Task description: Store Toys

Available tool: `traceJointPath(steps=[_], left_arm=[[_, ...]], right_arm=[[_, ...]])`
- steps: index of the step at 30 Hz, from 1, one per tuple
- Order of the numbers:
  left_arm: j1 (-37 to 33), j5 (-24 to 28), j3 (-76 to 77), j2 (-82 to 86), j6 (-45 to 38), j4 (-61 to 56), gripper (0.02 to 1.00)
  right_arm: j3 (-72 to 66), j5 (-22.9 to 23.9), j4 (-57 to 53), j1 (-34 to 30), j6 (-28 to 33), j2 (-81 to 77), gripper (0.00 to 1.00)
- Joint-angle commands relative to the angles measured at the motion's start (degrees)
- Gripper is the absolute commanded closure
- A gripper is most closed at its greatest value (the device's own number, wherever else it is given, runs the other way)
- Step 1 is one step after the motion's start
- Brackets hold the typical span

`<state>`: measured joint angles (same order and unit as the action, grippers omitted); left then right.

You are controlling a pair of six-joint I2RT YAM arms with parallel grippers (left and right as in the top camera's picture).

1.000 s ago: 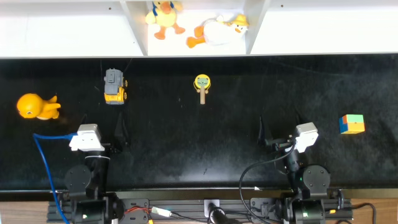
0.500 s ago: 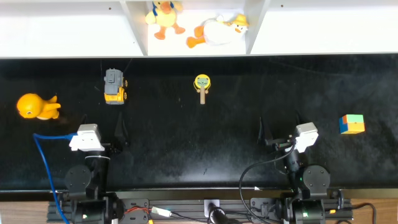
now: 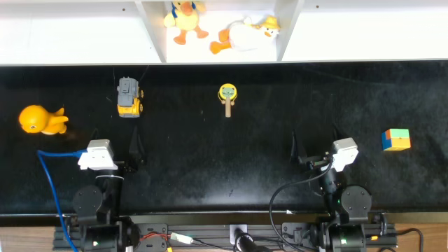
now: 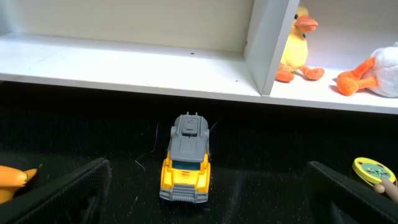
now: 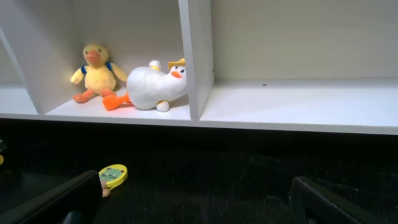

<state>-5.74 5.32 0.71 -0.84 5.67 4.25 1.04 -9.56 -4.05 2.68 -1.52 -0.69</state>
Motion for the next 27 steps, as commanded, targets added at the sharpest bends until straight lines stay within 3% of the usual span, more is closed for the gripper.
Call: traceJointPath(steps=[1, 27], left_arm=[[-0.2, -0.3, -0.3, 0.7, 0.6, -0.1, 0.020], [-0.2, -1.0, -0.3, 0.7, 0.2, -0.1, 0.020]], right_arm=[[-0.8, 0.6, 0.4, 0.3, -0.2, 0.4, 0.005], [-0.8, 0.6, 0.4, 0.3, -0.2, 0.4, 0.005]])
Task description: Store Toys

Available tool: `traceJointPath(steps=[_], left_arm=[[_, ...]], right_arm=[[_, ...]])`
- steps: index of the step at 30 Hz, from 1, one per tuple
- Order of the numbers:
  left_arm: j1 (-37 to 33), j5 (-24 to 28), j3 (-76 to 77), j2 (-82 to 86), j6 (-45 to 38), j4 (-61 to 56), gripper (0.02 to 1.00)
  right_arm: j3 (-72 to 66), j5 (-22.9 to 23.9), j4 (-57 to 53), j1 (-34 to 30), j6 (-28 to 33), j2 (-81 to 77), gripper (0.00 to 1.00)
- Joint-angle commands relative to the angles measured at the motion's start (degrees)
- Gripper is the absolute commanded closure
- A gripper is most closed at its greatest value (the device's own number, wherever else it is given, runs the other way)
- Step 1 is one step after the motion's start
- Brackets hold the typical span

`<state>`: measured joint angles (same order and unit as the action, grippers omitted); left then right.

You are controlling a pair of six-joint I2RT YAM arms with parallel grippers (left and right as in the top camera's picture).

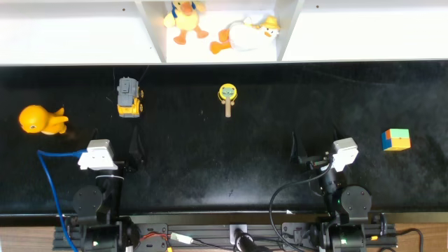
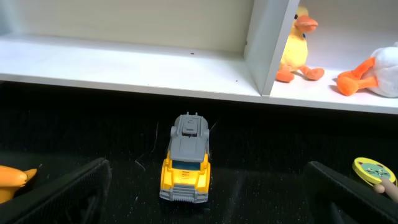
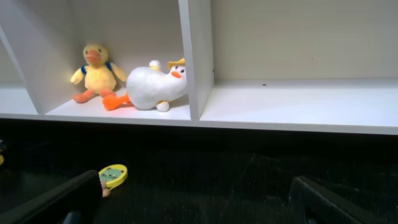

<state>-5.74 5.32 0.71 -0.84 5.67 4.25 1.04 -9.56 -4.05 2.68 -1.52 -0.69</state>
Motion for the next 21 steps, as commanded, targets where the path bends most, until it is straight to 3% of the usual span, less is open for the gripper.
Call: traceJointPath(steps=[1, 10, 17, 21], left_arm=[[-0.2, -1.1, -0.3, 0.7, 0.2, -0.1, 0.020], [-0.2, 2.6, 1.6, 0.6, -1.4, -3.3, 0.020], [-2.1, -6.6, 20.0, -5.5, -1.6, 13.6, 0.025], [-4.4, -10.5, 33.6, -14.3, -7.3, 23.9, 0.025]], right_arm=[[-0.8, 0.6, 0.4, 0.3, -0.2, 0.4, 0.005], [-0.8, 0.6, 0.4, 0.3, -0.2, 0.4, 0.005], [-0.8, 0.6, 0.4, 0.3, -0.2, 0.4, 0.005], [-0.8, 0.6, 0.4, 0.3, -0.2, 0.4, 0.005]])
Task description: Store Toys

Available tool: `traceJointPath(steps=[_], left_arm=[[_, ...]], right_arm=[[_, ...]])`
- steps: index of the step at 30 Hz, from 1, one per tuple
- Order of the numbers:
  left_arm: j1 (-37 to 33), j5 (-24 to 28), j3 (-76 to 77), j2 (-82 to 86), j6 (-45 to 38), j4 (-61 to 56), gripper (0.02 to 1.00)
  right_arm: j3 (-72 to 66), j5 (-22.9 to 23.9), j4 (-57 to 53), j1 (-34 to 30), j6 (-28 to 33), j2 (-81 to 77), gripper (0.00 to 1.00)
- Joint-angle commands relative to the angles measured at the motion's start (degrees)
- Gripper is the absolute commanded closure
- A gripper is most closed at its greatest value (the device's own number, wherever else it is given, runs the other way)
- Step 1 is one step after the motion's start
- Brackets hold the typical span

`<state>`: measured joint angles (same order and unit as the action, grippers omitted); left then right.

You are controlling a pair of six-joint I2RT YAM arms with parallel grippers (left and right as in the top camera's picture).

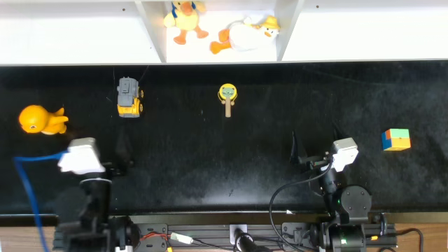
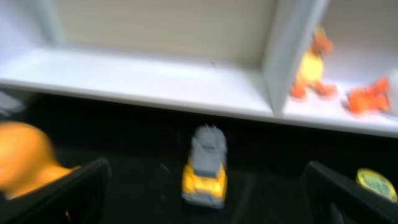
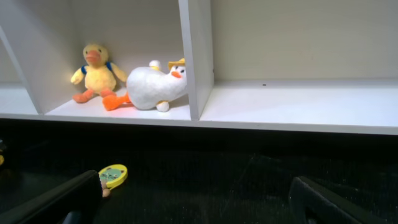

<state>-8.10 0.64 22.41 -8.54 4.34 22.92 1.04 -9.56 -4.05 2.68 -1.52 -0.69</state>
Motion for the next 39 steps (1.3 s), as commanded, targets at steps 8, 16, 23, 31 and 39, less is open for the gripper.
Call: traceJointPath(steps=[8, 16, 23, 31, 39], left_arm=[[-14.9, -7.9, 29.1, -25.4, -14.9, 13.9, 0.027], [-39.2, 17.3, 30.4, -31.5, -22.7, 8.5, 0.027], [-57.7, 32.8, 30.5, -37.7, -24.1, 5.4, 0.025], [-61.9, 34.9, 30.5, -44.1, -27.4, 4.2, 0.025], [-61.7, 41.8, 30.5, -53.9, -38.2, 7.8, 0.020]], right_arm=[[-0.8, 0.6, 0.4, 0.3, -0.2, 0.4, 0.007], [-0.8, 0.6, 0.4, 0.3, -0.2, 0.4, 0.005], [-0.8, 0.6, 0.4, 0.3, -0.2, 0.4, 0.005], [-0.8, 0.6, 0.4, 0.3, -0.2, 0.4, 0.005], [-0.8, 0.6, 0.4, 0.3, -0.2, 0.4, 0.007]])
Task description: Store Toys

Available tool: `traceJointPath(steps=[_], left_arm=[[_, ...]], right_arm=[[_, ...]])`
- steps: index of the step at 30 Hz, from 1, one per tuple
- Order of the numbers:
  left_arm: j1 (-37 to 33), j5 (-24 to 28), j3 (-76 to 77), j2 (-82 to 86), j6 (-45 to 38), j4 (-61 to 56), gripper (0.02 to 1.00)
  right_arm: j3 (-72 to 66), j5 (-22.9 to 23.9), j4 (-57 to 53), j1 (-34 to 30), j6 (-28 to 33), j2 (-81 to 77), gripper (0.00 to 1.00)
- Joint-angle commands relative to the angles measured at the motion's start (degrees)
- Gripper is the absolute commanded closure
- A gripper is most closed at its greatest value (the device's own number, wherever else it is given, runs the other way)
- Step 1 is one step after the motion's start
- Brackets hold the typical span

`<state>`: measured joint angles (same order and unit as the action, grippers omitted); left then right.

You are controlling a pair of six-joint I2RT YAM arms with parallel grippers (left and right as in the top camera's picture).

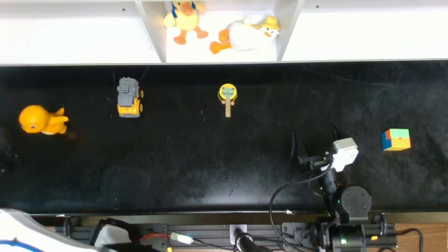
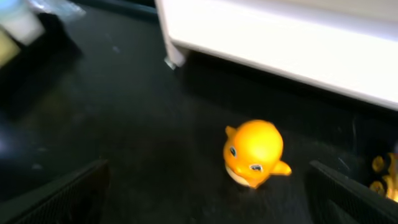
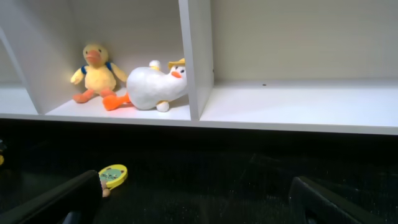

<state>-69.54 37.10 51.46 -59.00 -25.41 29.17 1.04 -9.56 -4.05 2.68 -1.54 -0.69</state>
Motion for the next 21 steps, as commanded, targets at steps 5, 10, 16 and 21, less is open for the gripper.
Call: traceJointPath(steps=[5, 10, 16, 21], left_arm=[[1.5, 5.5, 1.4, -7.3, -15.4, 3.0, 0.025], [4.5, 6.6, 1.4, -10.8, -20.3, 4.5, 0.025], [7.5, 2.4, 1.4, -15.5, -21.3, 3.5, 0.020], [7.9, 2.4, 1.4, -19.0, -21.3, 1.5, 0.018]], right_arm=[[-0.8, 0.6, 0.4, 0.3, -0.2, 0.4, 0.007], [-0.8, 0.6, 0.4, 0.3, -0.2, 0.4, 0.005], [-0.8, 0.6, 0.4, 0.3, -0.2, 0.4, 0.007], [-0.8, 0.6, 0.4, 0.3, -0.2, 0.4, 0.005]])
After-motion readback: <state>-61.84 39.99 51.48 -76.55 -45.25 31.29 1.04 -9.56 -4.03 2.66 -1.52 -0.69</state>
